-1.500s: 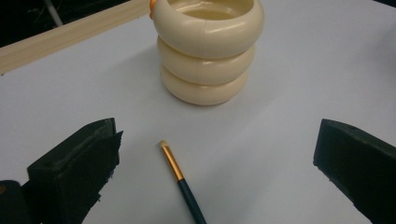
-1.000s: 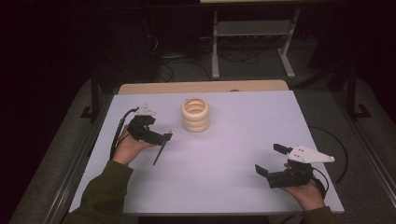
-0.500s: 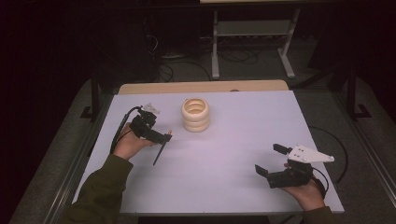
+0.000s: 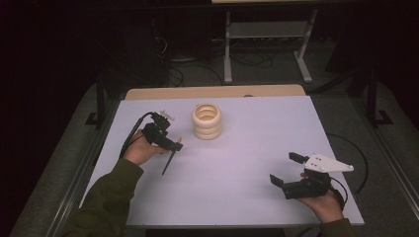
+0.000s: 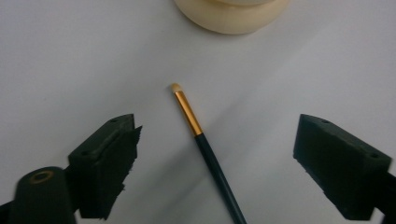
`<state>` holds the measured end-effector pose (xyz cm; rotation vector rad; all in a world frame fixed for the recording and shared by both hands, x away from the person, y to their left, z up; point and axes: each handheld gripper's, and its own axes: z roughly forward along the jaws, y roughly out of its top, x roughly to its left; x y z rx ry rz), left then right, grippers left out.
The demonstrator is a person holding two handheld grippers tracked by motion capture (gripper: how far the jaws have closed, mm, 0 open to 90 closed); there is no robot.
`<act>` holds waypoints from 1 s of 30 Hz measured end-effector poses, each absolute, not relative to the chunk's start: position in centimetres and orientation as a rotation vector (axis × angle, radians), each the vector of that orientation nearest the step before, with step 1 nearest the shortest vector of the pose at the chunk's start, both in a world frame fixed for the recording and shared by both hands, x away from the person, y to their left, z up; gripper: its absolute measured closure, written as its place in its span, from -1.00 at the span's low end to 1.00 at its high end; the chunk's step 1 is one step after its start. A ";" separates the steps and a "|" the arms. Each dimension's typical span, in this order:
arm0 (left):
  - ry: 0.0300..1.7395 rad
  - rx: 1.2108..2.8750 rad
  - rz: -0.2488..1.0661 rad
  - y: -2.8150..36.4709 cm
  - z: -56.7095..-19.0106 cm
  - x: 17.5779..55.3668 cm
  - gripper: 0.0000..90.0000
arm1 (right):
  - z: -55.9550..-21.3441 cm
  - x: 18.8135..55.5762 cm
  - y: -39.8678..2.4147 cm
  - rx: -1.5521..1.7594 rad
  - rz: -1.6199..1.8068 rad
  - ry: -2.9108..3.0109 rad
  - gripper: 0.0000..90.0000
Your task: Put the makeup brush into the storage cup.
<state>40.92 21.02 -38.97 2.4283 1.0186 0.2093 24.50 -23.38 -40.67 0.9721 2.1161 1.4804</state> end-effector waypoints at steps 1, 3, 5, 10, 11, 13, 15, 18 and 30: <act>1.020 2.441 0.206 21.0 -39.0 41.0 -0.68 | -40.7 24.5 -23.4 0.972 1.482 2.116 -1.00; 1.036 2.448 0.195 21.0 -39.2 41.2 -0.64 | -40.7 24.5 -23.4 0.973 1.482 2.117 -1.00; 1.045 2.450 0.185 21.0 -39.3 41.3 -0.62 | -40.7 24.5 -23.4 0.973 1.482 2.117 -1.00; 1.066 2.470 0.158 20.8 -39.7 41.5 -0.50 | -40.7 24.5 -23.4 0.973 1.479 2.119 -1.00; 1.066 2.477 0.155 20.7 -39.7 41.6 -0.47 | -40.8 24.5 -23.4 0.973 1.478 2.119 -1.00; 1.077 2.487 0.145 20.6 -39.8 41.7 -0.42 | -40.7 24.5 -23.3 0.974 1.481 2.118 -1.00; 1.092 2.488 0.136 20.5 -39.8 41.8 -0.36 | -40.7 24.5 -23.3 0.974 1.477 2.118 -1.00; 1.102 2.491 0.123 20.6 -39.8 42.0 -0.29 | -40.7 24.5 -23.3 0.976 1.478 2.114 -1.00; 1.178 2.492 0.067 20.3 -40.6 42.3 0.06 | -40.8 24.5 -23.3 0.980 1.470 2.123 -1.00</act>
